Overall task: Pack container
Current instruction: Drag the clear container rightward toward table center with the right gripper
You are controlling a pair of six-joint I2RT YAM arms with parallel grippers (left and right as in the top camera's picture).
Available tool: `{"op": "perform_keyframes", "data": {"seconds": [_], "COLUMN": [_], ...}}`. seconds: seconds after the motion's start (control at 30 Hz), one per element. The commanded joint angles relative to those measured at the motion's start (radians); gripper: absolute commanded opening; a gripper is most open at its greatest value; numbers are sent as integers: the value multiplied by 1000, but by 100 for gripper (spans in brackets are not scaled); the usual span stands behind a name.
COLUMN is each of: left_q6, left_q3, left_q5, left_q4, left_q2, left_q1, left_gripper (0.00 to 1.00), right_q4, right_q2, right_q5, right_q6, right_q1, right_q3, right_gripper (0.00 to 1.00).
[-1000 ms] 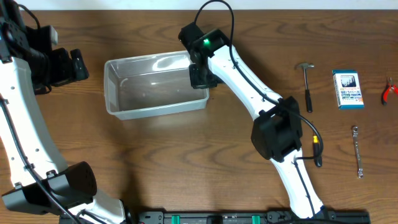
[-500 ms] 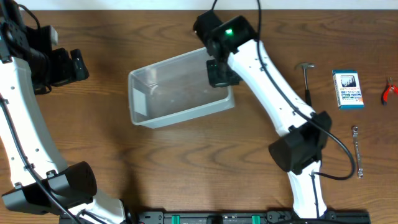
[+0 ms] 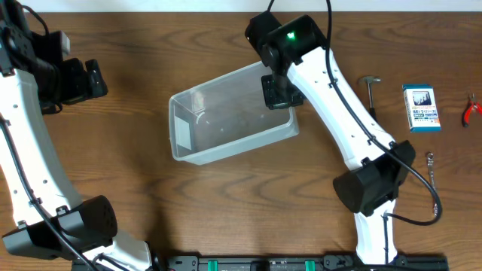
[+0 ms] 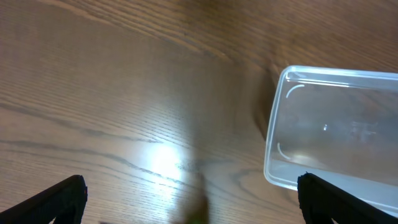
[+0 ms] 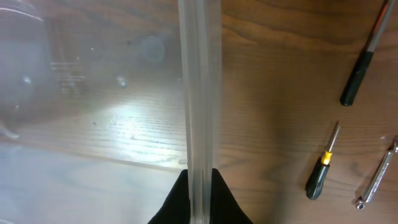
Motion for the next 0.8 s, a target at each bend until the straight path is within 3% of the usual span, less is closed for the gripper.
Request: {"op": "perform_keyframes", "data": {"seconds": [0.0, 0.23, 0.4, 0.77], "left_q6": [-1, -1, -2, -9], "left_q3": [0, 0, 0, 0], "left_q5": [-9, -9, -8, -8], "left_q4": [-23, -25, -24, -38], "left_q2": [0, 0, 0, 0], "left_q1": [5, 5, 5, 5], "left_gripper": [98, 98, 98, 98], "right_q4": [-2, 15, 138, 313], "right_q2": [-97, -239, -329, -354], "right_q5": [2, 7, 2, -129], "right_q6": [-14, -14, -34, -171], "right_q1": [-18, -90, -132, -156], "right_q3": [-23, -242, -412, -584], "right_gripper": [1, 1, 1, 1]}}
